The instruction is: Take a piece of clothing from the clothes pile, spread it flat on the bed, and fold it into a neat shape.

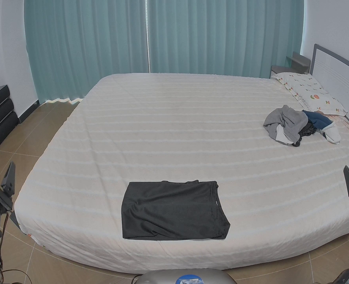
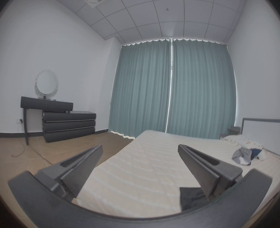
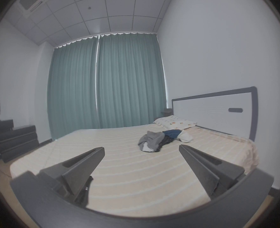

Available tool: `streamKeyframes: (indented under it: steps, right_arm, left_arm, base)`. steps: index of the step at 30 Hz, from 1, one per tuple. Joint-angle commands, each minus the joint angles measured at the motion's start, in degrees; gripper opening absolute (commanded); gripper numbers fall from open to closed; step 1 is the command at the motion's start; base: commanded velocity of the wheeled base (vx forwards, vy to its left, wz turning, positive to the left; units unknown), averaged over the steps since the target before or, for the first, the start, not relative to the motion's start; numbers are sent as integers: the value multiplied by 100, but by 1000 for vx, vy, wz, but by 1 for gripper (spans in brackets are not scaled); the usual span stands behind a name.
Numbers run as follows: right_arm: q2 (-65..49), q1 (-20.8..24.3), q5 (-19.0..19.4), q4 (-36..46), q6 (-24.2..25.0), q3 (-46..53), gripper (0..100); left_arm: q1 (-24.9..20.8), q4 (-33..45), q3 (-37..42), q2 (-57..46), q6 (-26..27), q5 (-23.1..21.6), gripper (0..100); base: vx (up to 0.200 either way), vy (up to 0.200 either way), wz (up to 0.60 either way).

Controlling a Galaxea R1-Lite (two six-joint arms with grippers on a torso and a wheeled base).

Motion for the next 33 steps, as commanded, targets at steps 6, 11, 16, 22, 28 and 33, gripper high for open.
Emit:
streamKeyframes:
  steps: [6,11,16,22,28,33]
  right_arm:
    - [-3087,-1598,496,3010,-1089,-540,100]
    - [-4476,-1677,1199,5848,-1071,-1261,100]
    - [-4994,-1633,1155,6508,-974,-1156,100]
    - [-4994,-1633,1577,5866,-473,-453,100]
    - [-4994,-1624,1876,5005,-421,101,100]
    - [-4994,-1633,1876,5145,-333,101,100]
  left_arm:
    - [710,4014,-446,-3981,521,235,100]
    - [921,4788,-561,-4701,758,227,100]
    - [1361,4929,-561,-5009,890,227,100]
    - [1308,5008,-209,-5150,969,200,100]
    - [1291,4586,160,-5194,960,-485,100]
    - [1291,5060,230,-5194,943,-1136,100]
  base:
    - [0,0,0]
    - [0,0,0]
    - [0,0,0]
    - [0,0,0]
    - [0,0,0]
    - [0,0,0]
